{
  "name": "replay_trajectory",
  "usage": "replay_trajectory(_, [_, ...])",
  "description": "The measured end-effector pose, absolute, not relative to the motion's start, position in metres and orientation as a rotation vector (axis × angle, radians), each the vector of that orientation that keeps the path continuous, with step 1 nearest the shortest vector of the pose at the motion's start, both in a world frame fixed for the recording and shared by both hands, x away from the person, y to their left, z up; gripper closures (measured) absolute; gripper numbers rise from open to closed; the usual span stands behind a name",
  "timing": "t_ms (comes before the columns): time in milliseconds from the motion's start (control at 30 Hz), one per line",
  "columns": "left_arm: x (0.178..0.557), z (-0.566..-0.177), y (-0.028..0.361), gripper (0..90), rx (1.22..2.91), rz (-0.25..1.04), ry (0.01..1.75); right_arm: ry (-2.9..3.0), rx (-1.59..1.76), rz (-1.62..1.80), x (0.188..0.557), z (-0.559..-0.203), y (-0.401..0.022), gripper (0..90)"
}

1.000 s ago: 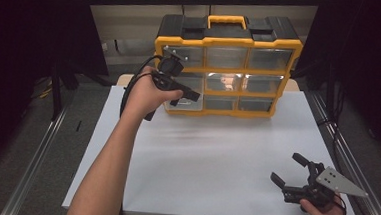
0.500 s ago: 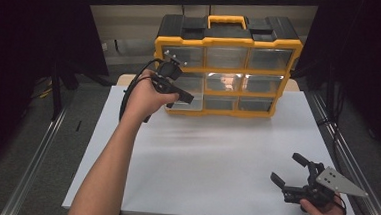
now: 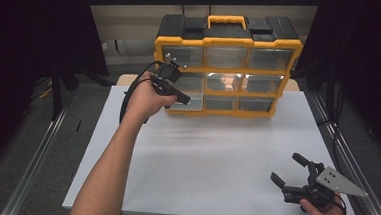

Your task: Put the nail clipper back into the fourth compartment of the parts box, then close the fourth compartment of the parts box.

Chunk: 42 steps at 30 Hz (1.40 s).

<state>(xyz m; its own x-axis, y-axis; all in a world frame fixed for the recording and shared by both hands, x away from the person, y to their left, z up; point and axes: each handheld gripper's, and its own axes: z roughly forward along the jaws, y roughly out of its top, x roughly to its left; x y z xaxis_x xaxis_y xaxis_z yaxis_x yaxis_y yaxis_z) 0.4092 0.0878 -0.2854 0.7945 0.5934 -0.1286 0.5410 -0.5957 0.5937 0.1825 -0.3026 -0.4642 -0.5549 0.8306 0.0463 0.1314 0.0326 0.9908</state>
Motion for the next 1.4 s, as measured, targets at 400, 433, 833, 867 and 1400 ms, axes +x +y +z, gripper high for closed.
replay_trajectory(400, [0.413,-0.291,0.088,90.0,2.331,0.139,0.858,1.731,0.980,1.578,0.183,-0.464,-0.302,2.2])
replay_trajectory(433, [0.413,-0.291,0.088,90.0,2.322,0.145,0.862,1.730,0.982,1.575,0.183,-0.464,-0.302,2.2])
replay_trajectory(833, [0.413,-0.292,0.088,90.0,2.346,0.138,0.846,1.742,0.967,1.570,0.182,-0.463,-0.303,2.2])
replay_trajectory(867, [0.411,-0.293,0.086,90.0,2.306,0.141,0.882,1.742,0.968,1.570,0.182,-0.463,-0.303,2.2])
replay_trajectory(1400, [0.412,-0.300,0.088,90.0,2.369,0.123,0.855,1.726,0.980,1.576,0.183,-0.463,-0.302,2.2])
